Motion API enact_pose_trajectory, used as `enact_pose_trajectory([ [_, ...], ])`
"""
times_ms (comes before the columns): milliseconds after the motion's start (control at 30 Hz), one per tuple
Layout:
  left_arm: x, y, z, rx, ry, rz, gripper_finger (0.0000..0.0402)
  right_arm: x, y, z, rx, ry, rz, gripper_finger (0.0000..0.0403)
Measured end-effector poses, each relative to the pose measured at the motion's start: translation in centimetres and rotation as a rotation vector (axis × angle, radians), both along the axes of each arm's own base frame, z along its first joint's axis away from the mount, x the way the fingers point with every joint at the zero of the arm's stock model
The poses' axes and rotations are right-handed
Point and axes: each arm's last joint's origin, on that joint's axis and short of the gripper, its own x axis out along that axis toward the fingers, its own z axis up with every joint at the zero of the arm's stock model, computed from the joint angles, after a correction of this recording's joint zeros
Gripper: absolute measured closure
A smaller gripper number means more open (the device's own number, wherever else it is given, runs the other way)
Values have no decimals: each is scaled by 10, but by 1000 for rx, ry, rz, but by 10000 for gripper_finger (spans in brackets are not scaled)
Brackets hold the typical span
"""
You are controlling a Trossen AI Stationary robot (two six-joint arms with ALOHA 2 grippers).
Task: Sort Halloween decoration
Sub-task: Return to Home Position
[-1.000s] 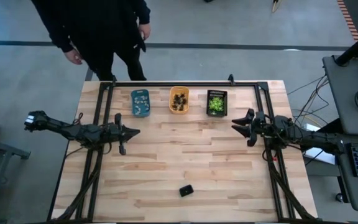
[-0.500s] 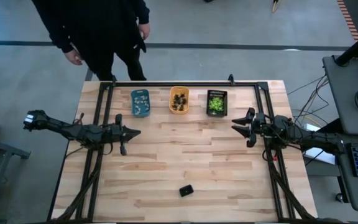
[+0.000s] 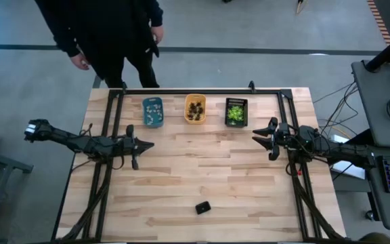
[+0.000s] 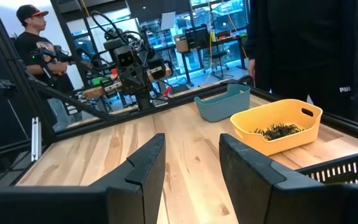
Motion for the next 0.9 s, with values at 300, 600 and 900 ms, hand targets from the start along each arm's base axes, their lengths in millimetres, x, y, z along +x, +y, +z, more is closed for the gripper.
enact_pose_trajectory([
  [300, 1, 0, -1, 4, 15, 0, 402, 0, 0, 0, 0, 0, 0, 258],
  [600, 1, 0, -2, 7, 23, 0, 402, 0, 0, 0, -1, 0, 0, 262],
  [900, 1, 0, -3, 7, 26, 0, 402, 0, 0, 0, 0, 0, 0, 254],
])
